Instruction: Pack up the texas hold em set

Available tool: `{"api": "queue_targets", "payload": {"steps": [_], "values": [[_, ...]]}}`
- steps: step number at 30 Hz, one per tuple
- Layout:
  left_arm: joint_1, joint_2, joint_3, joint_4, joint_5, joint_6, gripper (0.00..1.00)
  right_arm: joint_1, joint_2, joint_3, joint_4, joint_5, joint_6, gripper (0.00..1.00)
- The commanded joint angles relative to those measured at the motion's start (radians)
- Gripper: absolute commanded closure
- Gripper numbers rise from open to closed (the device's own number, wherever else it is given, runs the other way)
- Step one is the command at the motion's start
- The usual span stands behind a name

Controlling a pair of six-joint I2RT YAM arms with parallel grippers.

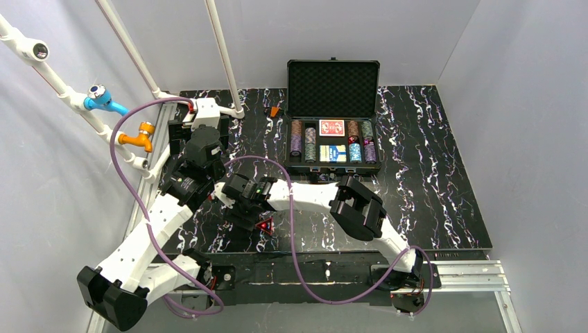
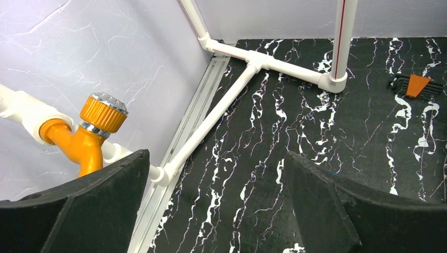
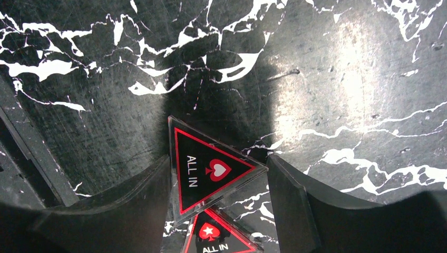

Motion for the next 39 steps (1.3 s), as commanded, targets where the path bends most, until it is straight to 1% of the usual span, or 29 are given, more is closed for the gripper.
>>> {"api": "queue_targets", "payload": {"steps": [1,8,12,18,27,34,39], "values": [[0.008,-0.005,0.006,0.002,-0.009,-0.015,0.02,0.002,-0.077,-0.023,-0.001,-0.013,0.009,0.44],[0.008,0.000,0.005,0.000,-0.003,-0.018,0.02,0.002,-0.143,-0.070,0.017,0.005,0.027,0.45],[0.008,0.005,0.007,-0.003,-0.003,-0.020,0.02,0.002,-0.178,-0.093,0.003,0.044,0.048,0.45],[0.008,-0.016,0.000,-0.001,0.011,-0.030,0.02,0.002,-0.255,-0.179,0.045,0.110,0.068,0.45],[0.007,-0.026,-0.006,-0.005,0.029,-0.039,0.02,-0.005,-0.313,-0.219,0.003,0.189,0.048,0.44],[0.008,-0.023,0.001,-0.017,0.050,-0.050,0.02,-0.085,-0.397,-0.259,-0.023,0.210,0.016,0.43],[0.008,-0.023,0.001,-0.021,0.065,-0.053,0.02,-0.186,-0.456,-0.282,-0.033,0.222,0.006,0.43]]}}
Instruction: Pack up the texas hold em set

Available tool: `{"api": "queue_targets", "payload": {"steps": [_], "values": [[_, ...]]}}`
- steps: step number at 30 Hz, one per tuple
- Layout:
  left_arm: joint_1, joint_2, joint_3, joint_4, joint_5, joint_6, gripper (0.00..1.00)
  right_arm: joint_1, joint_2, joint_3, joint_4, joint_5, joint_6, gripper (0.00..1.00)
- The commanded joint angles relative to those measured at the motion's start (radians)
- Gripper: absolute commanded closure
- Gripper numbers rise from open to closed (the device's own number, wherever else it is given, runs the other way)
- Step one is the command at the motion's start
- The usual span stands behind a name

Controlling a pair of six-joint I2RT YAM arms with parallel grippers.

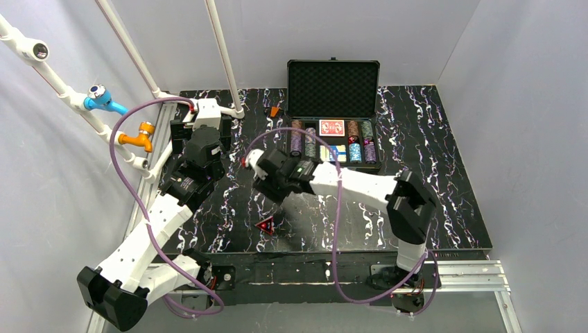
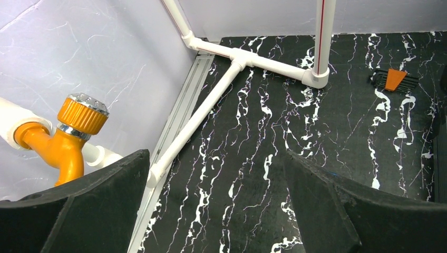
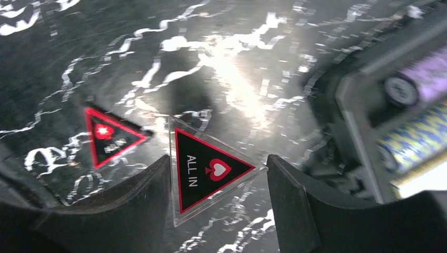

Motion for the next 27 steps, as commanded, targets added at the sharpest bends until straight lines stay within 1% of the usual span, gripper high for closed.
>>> {"api": "queue_targets", "payload": {"steps": [1,5,10,16,23,27], "values": [[0.004,-0.023,0.002,-0.002,0.004,-0.021,0.02,-0.096,-0.096,-0.016,0.000,0.037,-0.018,0.43],[0.004,-0.021,0.003,-0.006,0.008,-0.024,0.02,-0.184,-0.121,-0.017,-0.006,0.048,-0.003,0.43],[0.004,-0.020,0.004,-0.009,0.017,-0.028,0.02,-0.260,-0.126,-0.011,-0.013,0.086,0.013,0.43],[0.004,-0.019,0.005,-0.013,0.025,-0.029,0.02,-0.382,-0.102,0.014,-0.047,0.140,0.082,0.43],[0.004,-0.016,0.009,-0.020,0.038,-0.032,0.02,-0.480,-0.080,0.027,-0.045,0.148,0.122,0.43],[0.004,-0.014,0.008,-0.020,0.041,-0.033,0.02,-0.528,-0.064,0.033,-0.041,0.118,0.144,0.44]]}}
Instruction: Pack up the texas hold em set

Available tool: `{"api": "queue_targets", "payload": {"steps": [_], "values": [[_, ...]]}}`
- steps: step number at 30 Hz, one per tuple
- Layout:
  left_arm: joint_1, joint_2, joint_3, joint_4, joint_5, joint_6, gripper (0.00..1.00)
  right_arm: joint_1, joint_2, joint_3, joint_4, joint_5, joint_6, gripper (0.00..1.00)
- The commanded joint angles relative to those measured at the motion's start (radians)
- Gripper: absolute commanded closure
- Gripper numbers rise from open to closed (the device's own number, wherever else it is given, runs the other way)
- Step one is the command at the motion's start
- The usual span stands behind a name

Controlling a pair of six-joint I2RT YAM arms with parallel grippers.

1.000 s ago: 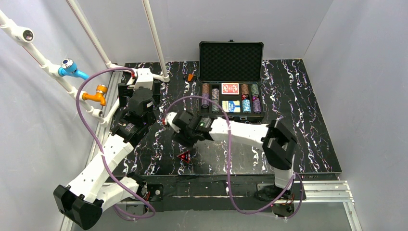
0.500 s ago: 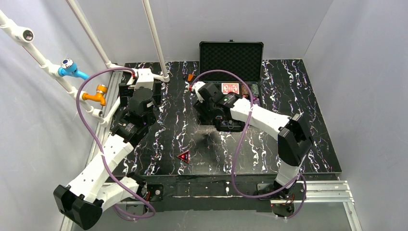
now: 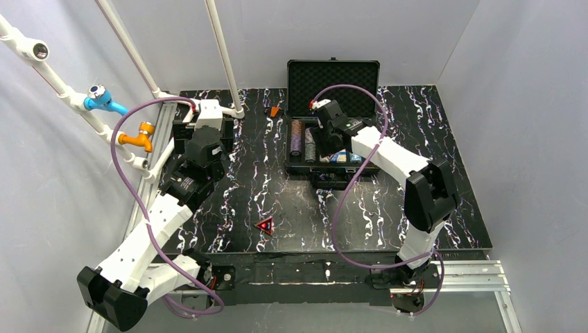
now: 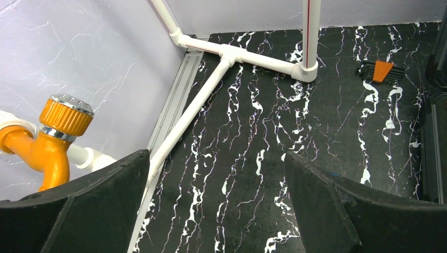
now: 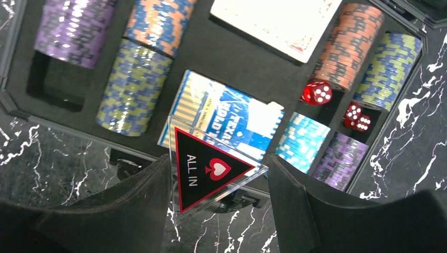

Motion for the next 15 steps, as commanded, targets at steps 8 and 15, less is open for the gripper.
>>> {"api": "queue_targets", "payload": {"steps": [8,15], "values": [[0.004,-0.009,0.011,0.001,0.002,-0.016,0.02,-0.062,0.056,0.058,0.027,-0.038,0.034,0.44],[0.004,-0.003,0.011,0.000,0.007,-0.016,0.02,-0.083,0.081,0.060,0.047,-0.077,0.030,0.44]]}}
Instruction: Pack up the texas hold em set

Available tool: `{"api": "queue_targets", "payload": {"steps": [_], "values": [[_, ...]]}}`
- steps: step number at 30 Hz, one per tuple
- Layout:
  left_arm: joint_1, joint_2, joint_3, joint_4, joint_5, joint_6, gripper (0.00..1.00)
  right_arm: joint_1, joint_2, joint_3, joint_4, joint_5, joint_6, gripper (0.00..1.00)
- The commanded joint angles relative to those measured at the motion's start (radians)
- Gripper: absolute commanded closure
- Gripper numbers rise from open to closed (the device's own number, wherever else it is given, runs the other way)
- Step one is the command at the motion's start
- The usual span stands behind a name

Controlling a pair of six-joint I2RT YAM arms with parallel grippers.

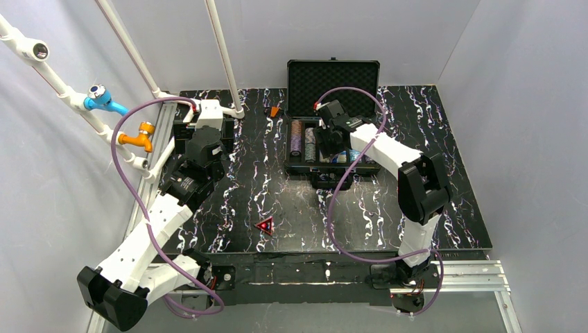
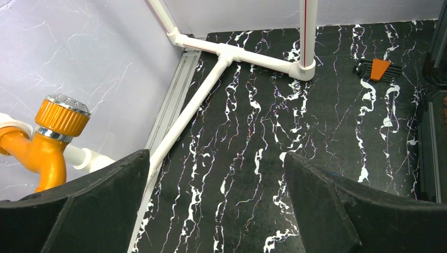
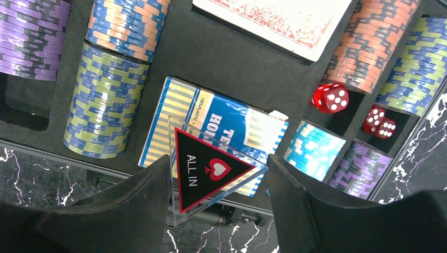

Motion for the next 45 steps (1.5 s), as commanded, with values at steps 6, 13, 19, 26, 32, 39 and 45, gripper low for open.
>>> {"api": "queue_targets", "payload": {"steps": [6,13,19,26,32,39,45], "values": [[0.004,0.000,0.013,0.004,0.001,-0.013,0.02,-0.020,0.014,0.051,0.053,-0.045,-0.007,0.44],[0.004,0.003,0.014,0.004,0.003,-0.014,0.02,-0.026,0.026,0.048,0.062,-0.048,-0.015,0.44],[0.004,0.005,0.015,0.002,0.005,-0.013,0.02,-0.031,0.035,0.040,0.073,-0.053,-0.025,0.44],[0.004,0.007,0.014,0.002,0.005,-0.013,0.02,-0.036,0.040,0.028,0.091,-0.059,-0.045,0.43],[0.004,0.007,0.015,0.002,0.008,-0.015,0.02,-0.038,0.045,0.024,0.098,-0.068,-0.059,0.40],[0.004,0.008,0.016,0.001,0.010,-0.016,0.02,-0.038,0.059,0.028,0.105,-0.066,-0.066,0.37],[0.004,0.007,0.016,0.001,0.010,-0.016,0.02,-0.039,0.068,0.026,0.104,-0.062,-0.071,0.36]]}}
